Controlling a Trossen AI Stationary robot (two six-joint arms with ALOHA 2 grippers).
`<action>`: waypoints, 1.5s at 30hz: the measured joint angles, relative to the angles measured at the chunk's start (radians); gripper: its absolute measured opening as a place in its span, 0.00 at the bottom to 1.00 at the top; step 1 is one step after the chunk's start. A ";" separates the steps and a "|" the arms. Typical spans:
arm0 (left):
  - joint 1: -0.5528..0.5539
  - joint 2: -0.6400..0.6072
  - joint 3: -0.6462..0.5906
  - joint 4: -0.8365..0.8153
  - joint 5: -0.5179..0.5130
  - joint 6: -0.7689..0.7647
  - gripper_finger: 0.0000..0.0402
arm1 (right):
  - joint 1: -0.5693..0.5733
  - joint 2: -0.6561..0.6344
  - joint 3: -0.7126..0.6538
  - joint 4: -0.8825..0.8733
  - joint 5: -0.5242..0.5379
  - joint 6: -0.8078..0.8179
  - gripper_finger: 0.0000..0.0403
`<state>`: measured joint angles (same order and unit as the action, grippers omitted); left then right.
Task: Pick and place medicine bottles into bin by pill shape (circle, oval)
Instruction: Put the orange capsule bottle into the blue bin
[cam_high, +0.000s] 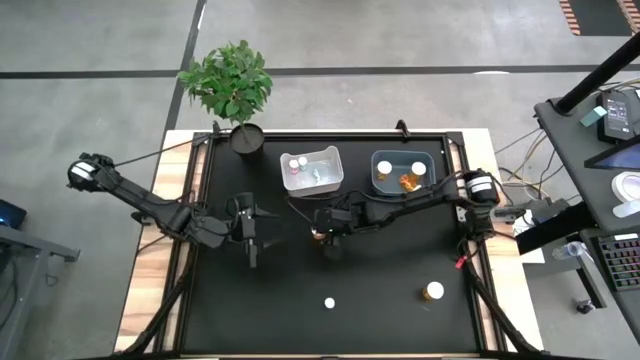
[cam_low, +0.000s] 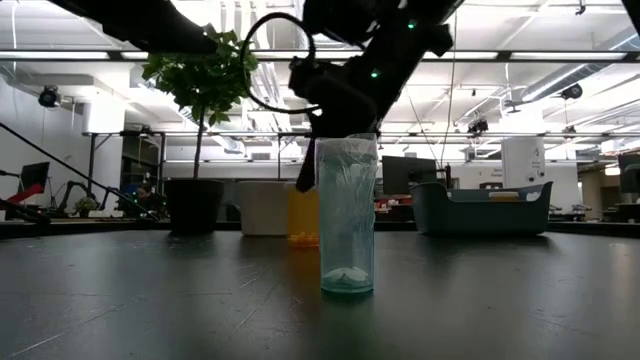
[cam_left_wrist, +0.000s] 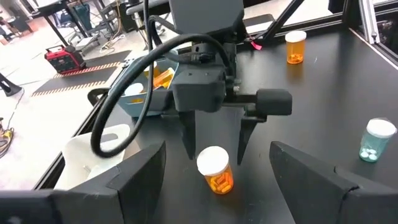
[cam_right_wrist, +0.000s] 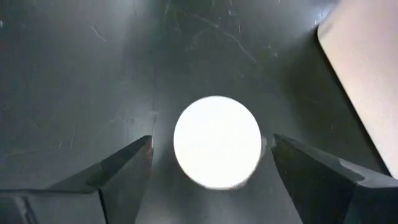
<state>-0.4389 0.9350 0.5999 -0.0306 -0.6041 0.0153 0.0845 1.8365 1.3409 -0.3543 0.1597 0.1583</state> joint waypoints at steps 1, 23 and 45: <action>0.000 -0.001 0.000 -0.001 0.000 0.001 0.67 | 0.000 0.009 0.009 0.003 0.000 -0.004 0.78; 0.000 -0.003 0.000 0.014 -0.001 0.002 0.67 | 0.000 0.026 0.027 0.000 0.001 -0.010 0.52; 0.000 -0.003 -0.001 0.085 -0.004 -0.010 0.67 | -0.011 -0.405 -0.035 -0.380 0.181 0.072 0.53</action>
<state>-0.4389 0.9325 0.5991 0.0540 -0.6078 0.0052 0.0736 1.4311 1.3059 -0.7340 0.3412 0.2304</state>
